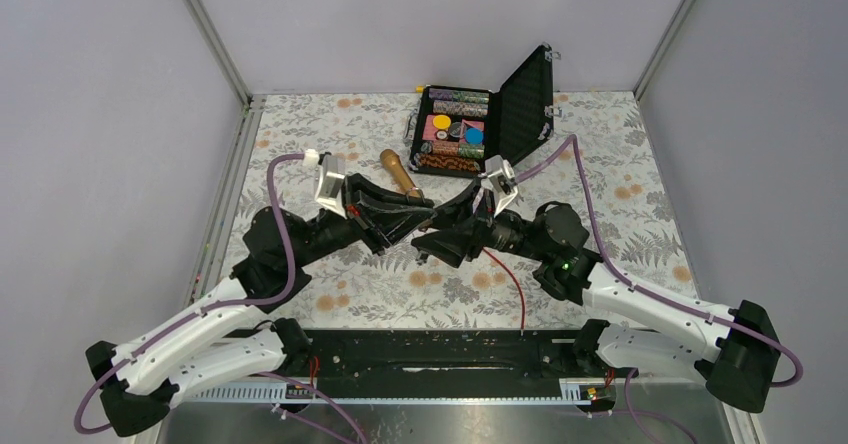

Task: Lock with the key
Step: Lock the lock.

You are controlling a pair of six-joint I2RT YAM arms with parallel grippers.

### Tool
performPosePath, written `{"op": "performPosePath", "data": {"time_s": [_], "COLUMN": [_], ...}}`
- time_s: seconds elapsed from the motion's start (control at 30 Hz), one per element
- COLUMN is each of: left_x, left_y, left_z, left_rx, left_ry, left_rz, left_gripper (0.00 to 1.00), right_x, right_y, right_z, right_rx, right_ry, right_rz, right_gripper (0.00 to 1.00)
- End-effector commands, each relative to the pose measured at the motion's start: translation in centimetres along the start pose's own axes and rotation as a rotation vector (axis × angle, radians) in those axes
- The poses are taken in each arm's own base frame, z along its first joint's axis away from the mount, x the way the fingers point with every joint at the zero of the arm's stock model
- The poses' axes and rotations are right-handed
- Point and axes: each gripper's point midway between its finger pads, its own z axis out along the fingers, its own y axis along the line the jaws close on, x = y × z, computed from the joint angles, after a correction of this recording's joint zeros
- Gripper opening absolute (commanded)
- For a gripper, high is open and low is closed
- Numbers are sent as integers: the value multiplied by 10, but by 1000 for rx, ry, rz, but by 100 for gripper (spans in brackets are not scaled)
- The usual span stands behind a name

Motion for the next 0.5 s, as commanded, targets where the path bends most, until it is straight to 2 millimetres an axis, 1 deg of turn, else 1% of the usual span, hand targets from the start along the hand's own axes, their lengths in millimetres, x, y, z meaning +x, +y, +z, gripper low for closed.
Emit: {"op": "performPosePath", "data": {"time_s": [0.0,0.07,0.13,0.17,0.2,0.23,0.27,0.33,0.4,0.43,0.47], "left_x": [-33,-32,-31,-30,-30,-30,-30,-31,-31,-31,-31], "left_y": [-12,-12,-12,-11,-11,-11,-11,-10,-9,-9,-8], "left_z": [-3,-3,-3,-3,-2,-2,-2,-1,0,0,0], "left_rx": [31,32,33,32,31,32,28,22,20,19,18], "left_ry": [-131,-126,-123,-120,-120,-119,-120,-122,-122,-121,-120], "left_rz": [27,25,22,21,20,19,19,18,17,16,15], "left_gripper": [0,0,0,0,0,0,0,0,0,0,0], "right_x": [-16,-20,-22,-23,-24,-24,-26,-28,-28,-28,-29], "right_y": [16,16,17,17,17,17,18,18,18,17,16], "right_z": [0,-1,0,0,1,1,2,3,4,5,5], "right_rx": [-70,-69,-70,-70,-73,-74,-79,-76,-77,-74,-67], "right_ry": [-60,-85,-97,-98,-99,-103,-110,-115,-110,-106,-105], "right_rz": [-23,-16,-9,-5,-1,-2,-3,-2,-1,2,5], "right_gripper": [56,49,48,50,59,64,67,69,65,61,54]}}
